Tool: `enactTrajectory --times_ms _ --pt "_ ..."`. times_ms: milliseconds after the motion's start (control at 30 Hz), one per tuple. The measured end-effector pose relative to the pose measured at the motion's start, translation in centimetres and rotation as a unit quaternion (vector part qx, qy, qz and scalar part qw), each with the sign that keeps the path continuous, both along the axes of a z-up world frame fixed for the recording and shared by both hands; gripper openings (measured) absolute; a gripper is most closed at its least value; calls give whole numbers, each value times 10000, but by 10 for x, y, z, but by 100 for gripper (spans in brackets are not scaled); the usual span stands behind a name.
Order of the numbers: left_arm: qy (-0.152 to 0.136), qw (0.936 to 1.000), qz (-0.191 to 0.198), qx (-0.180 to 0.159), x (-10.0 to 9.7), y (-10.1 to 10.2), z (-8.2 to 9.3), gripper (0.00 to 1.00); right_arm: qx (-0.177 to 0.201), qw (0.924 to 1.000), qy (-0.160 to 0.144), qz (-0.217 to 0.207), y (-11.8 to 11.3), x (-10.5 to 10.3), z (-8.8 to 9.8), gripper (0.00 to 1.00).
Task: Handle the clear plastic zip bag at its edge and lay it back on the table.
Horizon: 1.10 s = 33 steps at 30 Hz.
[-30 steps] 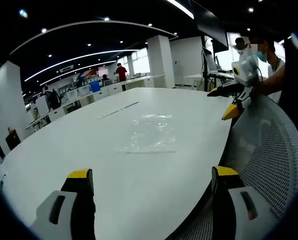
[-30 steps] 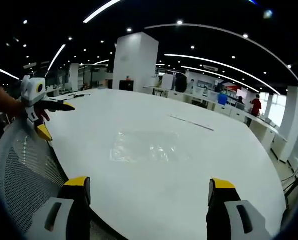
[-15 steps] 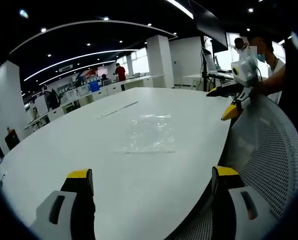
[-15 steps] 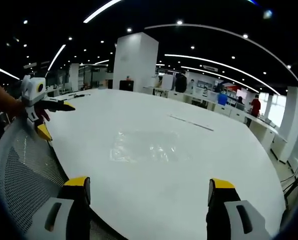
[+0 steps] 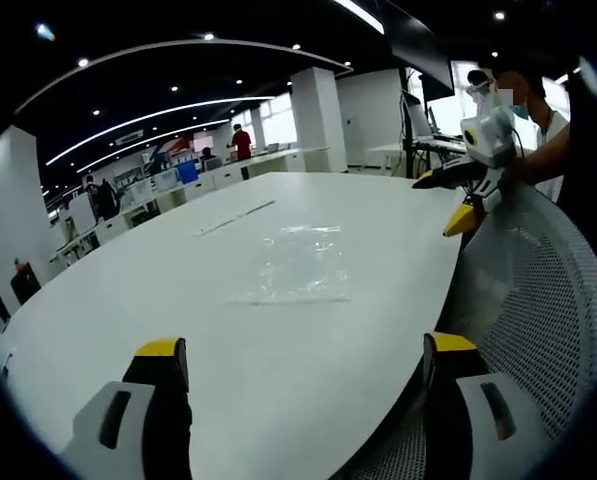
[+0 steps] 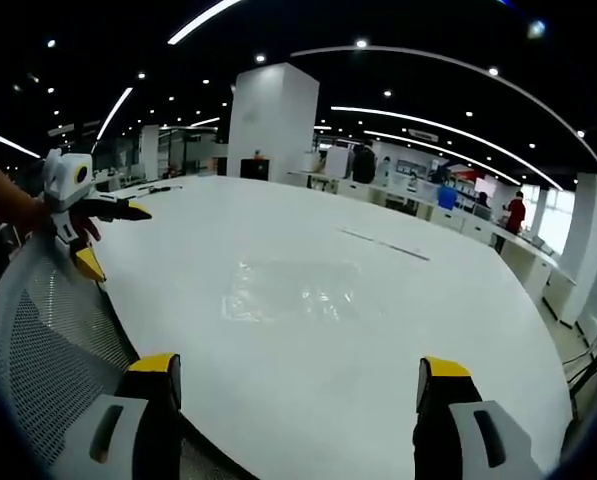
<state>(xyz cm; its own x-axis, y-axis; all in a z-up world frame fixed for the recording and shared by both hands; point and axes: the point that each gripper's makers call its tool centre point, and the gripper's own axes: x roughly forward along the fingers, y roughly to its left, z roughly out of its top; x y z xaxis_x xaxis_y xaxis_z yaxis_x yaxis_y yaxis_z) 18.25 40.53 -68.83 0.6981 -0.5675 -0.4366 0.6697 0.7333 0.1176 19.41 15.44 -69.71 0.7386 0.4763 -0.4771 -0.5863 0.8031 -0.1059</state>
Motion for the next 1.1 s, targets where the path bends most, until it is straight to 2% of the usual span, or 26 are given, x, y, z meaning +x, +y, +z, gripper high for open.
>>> enactTrajectory --times_ms 300,400,567,1100 --pt "24 10000 -19 3 1 1 1 99 13 10000 12 -21 -2 1 -2 99" --pt "39 9998 -100 191 0 4 -1 99 8 10000 24 13 -1 1 -2 99" --pt "33 9995 -154 287 3 8 5 98 13 10000 46 16 -3 1 -4 98" --pt "-141 9965 -468 671 30 21 14 96 6 9999 110 -58 -4 1 -5 98"
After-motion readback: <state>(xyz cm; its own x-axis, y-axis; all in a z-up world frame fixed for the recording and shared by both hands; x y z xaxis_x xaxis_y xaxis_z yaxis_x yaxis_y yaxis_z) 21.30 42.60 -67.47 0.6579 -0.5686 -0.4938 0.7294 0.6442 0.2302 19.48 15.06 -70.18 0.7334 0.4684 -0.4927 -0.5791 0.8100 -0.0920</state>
